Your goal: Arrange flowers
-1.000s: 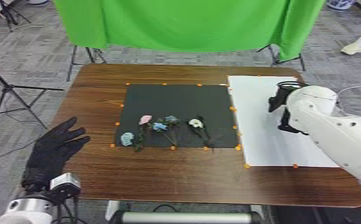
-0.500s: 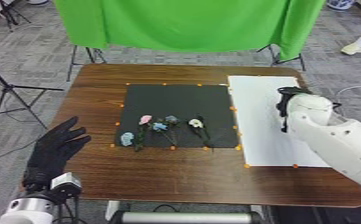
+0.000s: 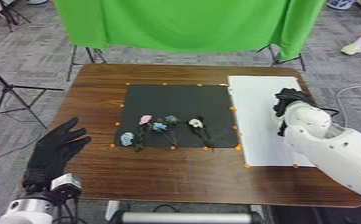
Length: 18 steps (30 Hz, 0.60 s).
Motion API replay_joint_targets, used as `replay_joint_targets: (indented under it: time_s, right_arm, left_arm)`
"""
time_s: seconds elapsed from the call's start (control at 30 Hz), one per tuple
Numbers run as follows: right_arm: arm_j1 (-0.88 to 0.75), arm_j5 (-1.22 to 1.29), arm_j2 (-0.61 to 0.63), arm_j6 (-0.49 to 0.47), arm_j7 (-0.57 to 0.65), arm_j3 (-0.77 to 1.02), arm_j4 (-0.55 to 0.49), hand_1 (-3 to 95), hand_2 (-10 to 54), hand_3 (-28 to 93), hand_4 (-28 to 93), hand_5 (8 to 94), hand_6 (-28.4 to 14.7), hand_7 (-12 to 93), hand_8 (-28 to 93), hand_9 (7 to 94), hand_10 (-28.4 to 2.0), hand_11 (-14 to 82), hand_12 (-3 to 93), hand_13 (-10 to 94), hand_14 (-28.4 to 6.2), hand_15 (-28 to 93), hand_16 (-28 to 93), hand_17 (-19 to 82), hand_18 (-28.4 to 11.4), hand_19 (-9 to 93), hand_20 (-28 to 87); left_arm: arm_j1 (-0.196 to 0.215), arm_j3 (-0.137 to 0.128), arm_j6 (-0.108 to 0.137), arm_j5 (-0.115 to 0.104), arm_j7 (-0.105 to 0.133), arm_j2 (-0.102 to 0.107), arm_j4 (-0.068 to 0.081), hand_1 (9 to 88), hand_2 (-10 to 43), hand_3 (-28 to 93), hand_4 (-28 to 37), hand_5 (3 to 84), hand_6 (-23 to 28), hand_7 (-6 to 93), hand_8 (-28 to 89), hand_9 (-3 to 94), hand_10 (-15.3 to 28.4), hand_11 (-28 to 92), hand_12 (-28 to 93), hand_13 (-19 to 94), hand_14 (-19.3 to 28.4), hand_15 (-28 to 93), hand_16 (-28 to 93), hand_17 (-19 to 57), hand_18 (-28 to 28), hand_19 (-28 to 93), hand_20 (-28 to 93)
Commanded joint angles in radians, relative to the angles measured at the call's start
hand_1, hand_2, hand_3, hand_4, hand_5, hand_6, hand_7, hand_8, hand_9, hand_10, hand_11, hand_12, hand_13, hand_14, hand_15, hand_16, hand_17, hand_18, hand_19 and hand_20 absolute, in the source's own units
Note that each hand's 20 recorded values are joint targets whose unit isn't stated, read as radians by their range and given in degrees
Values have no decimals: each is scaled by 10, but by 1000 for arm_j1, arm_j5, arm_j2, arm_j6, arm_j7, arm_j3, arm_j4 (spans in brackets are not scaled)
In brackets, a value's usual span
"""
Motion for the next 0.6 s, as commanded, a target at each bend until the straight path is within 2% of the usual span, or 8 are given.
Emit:
replay_joint_targets:
  time_s: [0.03, 0.37, 0.47, 0.53, 0.6]
  right_arm:
    - [8, -74, -9, 11, -52, 26, -120, 538, -95, 838, -283, 799, 2, 403, -19, 925, -61, 171, 356, 867, -8, 746, 159, 387, -219, 932, 199]
    - [-127, -110, -89, -18, -88, 120, -225, 540, -95, 842, -283, 807, 0, 389, -6, 928, -61, 168, 360, 870, -10, 746, 165, 390, -224, 932, 209]
    - [-155, -102, -110, 2, -87, 112, -238, 540, -95, 842, -283, 807, 0, 388, -4, 928, -62, 168, 360, 870, -10, 746, 166, 391, -224, 932, 210]
    - [-143, -96, -118, 47, -77, 68, -246, 540, -95, 842, -283, 809, 0, 386, -4, 928, -62, 168, 360, 871, -10, 746, 166, 391, -224, 932, 211]
    - [-138, -116, -143, 42, -90, 52, -249, 540, -95, 842, -283, 809, -1, 384, -3, 928, -62, 168, 362, 870, -11, 745, 167, 391, -224, 932, 212]
  left_arm:
    - [29, -9, 1, 1, -7, -10, -10, 240, 51, 810, -213, 372, 103, 144, -98, 360, 205, 304, 95, 278, 276, 573, -115, -112, 234, 574, 28]
    - [21, -15, 0, 3, -17, -13, -11, 239, 50, 812, -213, 372, 104, 144, -98, 360, 206, 304, 95, 278, 276, 573, -115, -112, 234, 575, 28]
    - [22, -17, -1, 3, -19, -15, -11, 239, 50, 811, -213, 372, 103, 145, -98, 360, 206, 304, 95, 278, 277, 574, -115, -112, 234, 575, 28]
    - [25, -18, 1, 4, -19, -15, -12, 239, 50, 812, -213, 372, 103, 145, -98, 360, 206, 304, 95, 278, 277, 573, -115, -112, 235, 575, 28]
    - [29, -21, 2, 3, -15, -15, -13, 240, 50, 811, -214, 373, 103, 146, -98, 360, 207, 304, 95, 279, 278, 574, -115, -112, 234, 575, 28]
